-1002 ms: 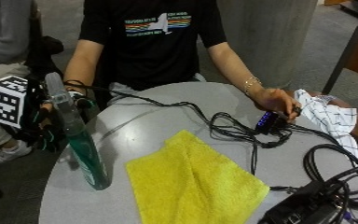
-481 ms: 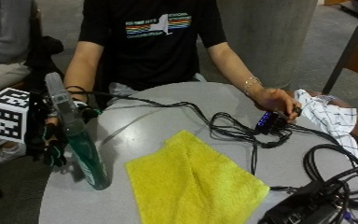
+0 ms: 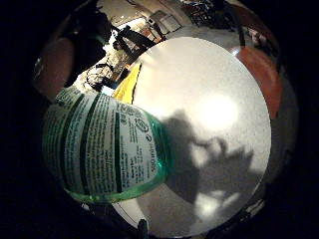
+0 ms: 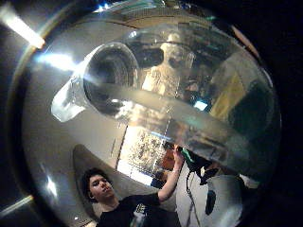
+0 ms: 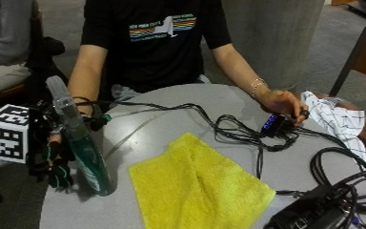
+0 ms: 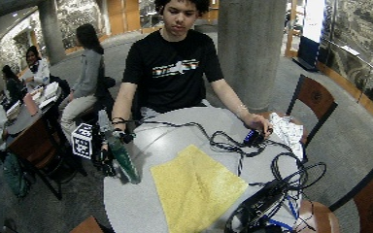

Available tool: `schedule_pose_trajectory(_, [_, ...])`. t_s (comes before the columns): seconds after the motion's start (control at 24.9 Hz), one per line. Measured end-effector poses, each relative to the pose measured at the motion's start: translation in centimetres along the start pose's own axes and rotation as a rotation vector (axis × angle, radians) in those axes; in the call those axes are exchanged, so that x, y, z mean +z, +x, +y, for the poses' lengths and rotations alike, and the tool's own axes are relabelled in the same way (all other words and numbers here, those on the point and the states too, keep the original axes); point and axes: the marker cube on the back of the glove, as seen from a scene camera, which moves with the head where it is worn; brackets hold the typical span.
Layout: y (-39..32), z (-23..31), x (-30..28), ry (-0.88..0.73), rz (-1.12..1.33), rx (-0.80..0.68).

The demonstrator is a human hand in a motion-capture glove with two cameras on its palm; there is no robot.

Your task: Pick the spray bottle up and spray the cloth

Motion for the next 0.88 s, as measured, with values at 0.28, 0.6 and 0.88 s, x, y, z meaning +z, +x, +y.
schedule_pose_trajectory(0.28, [0.0, -1.7, 1.1, 0.011, -0.002, -0.004])
schedule_pose_trajectory(0.6, [0.0, -2.3, 1.8, 0.011, -0.013, -0.002])
schedule_pose_trajectory(0.88, [-0.9, -2.4, 1.7, 0.012, 0.075, -0.016])
